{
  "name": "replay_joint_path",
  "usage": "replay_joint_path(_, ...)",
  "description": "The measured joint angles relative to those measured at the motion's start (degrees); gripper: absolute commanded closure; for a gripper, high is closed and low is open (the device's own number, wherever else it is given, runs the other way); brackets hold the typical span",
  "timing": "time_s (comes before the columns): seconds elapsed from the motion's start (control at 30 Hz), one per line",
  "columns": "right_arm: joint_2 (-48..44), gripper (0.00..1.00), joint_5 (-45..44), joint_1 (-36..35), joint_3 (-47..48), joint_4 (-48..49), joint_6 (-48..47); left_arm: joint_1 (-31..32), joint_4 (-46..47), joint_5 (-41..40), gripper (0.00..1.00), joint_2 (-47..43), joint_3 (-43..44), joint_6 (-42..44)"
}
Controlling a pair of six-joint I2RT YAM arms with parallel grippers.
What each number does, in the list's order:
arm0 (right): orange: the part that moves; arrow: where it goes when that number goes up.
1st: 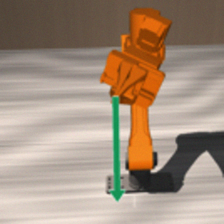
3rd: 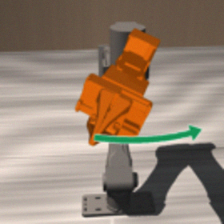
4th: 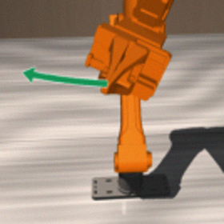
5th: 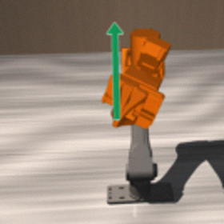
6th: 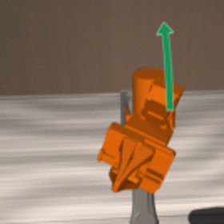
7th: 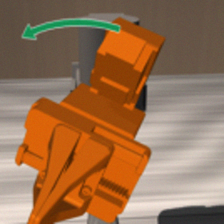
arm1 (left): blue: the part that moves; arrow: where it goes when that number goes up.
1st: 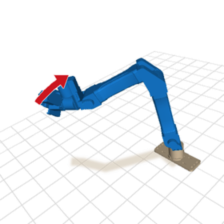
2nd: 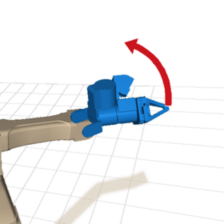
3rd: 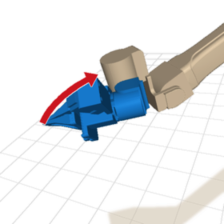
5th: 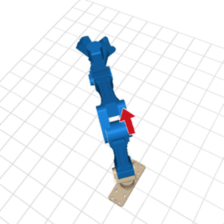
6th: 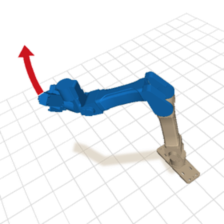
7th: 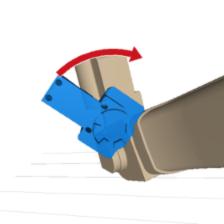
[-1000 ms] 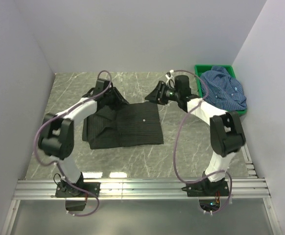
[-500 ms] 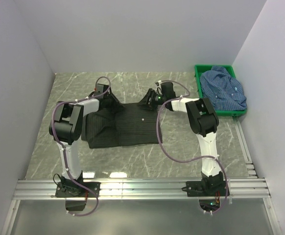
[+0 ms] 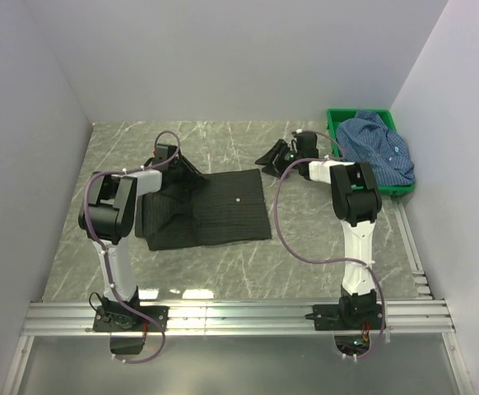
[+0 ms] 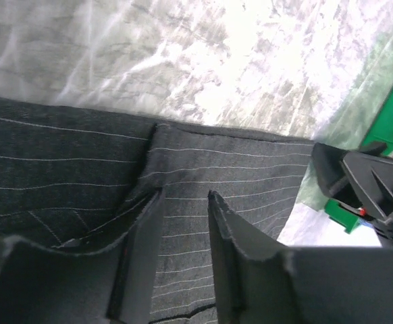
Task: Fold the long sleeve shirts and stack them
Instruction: Fold the shirt
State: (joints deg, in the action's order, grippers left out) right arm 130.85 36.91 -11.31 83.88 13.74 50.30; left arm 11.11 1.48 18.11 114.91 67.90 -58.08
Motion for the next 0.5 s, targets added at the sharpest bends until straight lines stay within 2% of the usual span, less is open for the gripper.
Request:
replay_joint_path(0.1, -3.37, 0.44, -3.06, 0.39, -1.53, -4.68, -4.02, -0.04, -3.98, -1.97, 0.51, -1.92, 0.66, 0.96)
replay_joint_path(0.27, -15.39, 0.39, -7.45, 0.28, -7.69, -13.09, -10.54, 0.35, -13.64, -7.56, 0.36, -9.05, 3.67, 3.93)
replay_joint_path(0.4, -24.26, 0.38, -8.31, -0.07, -13.55, -17.31, -13.94, 2.89, -18.82, -12.26, 0.35, -17.51, 4.9, 6.45)
replay_joint_path(0.5, -28.02, 0.38, -8.74, -0.98, -19.04, -19.19, -15.15, 7.39, -21.94, -15.82, 0.37, -22.27, 4.87, 8.13)
